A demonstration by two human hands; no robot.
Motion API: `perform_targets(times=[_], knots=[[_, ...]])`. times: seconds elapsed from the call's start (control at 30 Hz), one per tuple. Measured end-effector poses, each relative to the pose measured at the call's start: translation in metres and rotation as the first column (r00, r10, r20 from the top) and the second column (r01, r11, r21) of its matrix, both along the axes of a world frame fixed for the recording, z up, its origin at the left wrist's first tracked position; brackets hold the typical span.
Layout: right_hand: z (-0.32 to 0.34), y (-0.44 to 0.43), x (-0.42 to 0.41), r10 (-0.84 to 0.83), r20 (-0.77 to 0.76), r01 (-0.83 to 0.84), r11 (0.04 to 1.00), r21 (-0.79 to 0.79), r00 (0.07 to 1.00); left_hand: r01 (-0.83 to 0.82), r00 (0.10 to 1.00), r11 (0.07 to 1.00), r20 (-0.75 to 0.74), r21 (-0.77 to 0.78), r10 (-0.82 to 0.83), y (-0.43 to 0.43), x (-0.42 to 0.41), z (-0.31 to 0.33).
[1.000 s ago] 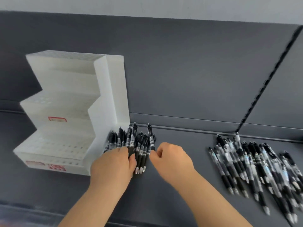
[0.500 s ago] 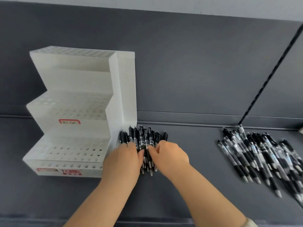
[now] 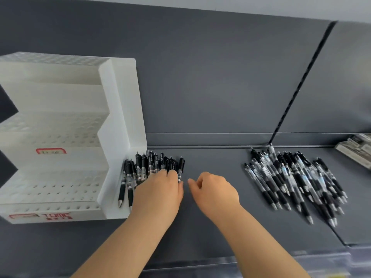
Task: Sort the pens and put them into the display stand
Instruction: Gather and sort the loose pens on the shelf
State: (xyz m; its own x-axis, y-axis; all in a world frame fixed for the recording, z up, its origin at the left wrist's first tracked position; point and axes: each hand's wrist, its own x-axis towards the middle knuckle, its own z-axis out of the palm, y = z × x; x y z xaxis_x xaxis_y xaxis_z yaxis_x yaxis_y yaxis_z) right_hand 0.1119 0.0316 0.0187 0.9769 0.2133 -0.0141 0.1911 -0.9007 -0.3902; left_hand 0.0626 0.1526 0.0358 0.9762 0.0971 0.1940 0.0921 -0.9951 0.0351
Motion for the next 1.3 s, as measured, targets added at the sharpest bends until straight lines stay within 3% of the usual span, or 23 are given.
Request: perform_targets(times=[0.4,0.83,1.3], knots=[[-0.003,-0.139,0.032,-0.076,0.058,0.075,0.997,0.027,0.995,0.102,0.995,0.995,-0.023,-0.007,-0.102,-0.124,0.043,-0.009],[-0.011,-0.35,0.09,-0.161,-0.017,0.16,0.986,-0.038,0.987,0.114,0.993,0.986,0.0,-0.12,-0.115,-0.313,0.087,-0.016],[-0.008,-0.375,0.117,-0.089,-0.171,0.07,0.991,-0.113,0.981,-0.02,0.998,0.996,-0.069,-0.085,0.014,-0.365,0.081,-0.016]])
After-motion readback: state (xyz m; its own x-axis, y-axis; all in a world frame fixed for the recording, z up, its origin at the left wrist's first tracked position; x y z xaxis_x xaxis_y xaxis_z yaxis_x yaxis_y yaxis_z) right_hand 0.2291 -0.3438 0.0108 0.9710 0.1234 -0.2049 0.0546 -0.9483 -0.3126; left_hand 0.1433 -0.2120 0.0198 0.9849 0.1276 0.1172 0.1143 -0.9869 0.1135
